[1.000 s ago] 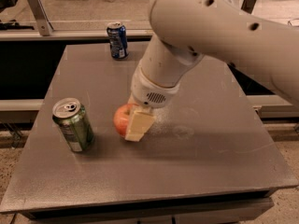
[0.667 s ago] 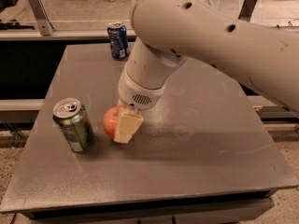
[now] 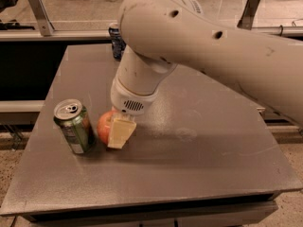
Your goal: Move apple near green can
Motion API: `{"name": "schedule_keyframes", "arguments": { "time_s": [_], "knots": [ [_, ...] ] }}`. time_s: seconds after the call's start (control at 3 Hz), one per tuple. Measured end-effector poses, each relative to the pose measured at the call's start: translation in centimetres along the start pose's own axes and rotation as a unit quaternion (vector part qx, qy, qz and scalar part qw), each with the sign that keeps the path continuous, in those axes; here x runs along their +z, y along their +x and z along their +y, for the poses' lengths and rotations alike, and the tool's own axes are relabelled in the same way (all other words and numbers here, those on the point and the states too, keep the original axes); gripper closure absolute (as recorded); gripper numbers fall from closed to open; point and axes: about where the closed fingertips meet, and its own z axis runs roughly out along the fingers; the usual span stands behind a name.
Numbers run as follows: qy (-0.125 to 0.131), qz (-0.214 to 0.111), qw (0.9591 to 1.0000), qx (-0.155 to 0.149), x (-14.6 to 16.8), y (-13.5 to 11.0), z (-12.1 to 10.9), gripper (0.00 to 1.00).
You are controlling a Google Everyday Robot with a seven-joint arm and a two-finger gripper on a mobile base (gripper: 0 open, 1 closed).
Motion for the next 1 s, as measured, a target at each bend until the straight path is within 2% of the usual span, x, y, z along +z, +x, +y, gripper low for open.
{"name": "schedule_keyframes", "arguments": {
  "time_s": [0.67, 1.0],
  "knots": [
    [-0.003, 0.003, 1.0, -0.004, 0.36, -0.01, 0.19, 0.0],
    [-0.003, 0.003, 1.0, -0.004, 0.36, -0.01, 0.19, 0.0]
  ]
}}
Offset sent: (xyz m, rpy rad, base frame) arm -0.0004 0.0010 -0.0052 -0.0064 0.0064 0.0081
